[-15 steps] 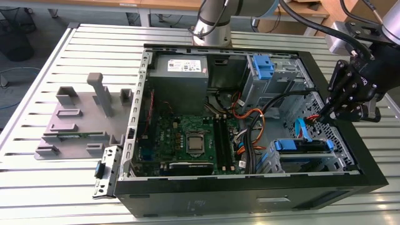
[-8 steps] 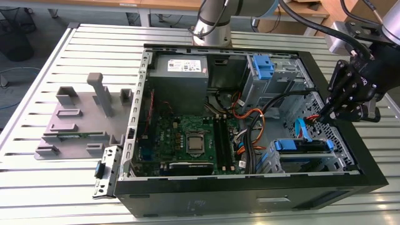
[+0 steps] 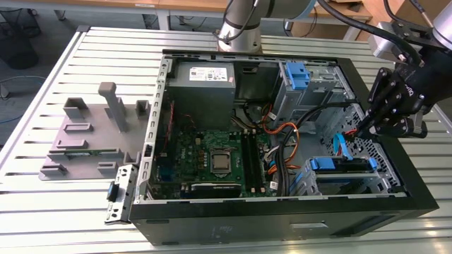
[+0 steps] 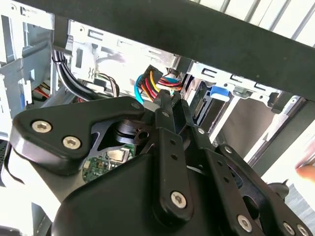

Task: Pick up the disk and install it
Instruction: 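Insert the second disk wire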

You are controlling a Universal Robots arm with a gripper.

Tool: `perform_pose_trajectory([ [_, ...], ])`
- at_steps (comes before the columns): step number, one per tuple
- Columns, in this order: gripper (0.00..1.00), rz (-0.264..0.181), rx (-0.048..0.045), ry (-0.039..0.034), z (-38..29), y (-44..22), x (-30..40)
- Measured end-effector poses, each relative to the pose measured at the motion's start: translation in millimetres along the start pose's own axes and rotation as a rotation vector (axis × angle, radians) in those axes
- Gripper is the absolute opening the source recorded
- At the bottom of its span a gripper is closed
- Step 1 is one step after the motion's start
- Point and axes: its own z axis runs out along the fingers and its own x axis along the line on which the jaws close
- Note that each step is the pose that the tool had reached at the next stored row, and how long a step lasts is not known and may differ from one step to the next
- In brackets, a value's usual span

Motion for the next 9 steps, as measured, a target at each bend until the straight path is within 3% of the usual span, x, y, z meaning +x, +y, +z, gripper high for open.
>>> perform_pose_trajectory([
  [7, 0.24, 0.000, -0.0055, 0.0012, 0.0, -0.1, 0.0],
  [9, 0.16, 0.000, -0.0084, 0.0019, 0.0, -0.1, 0.0],
])
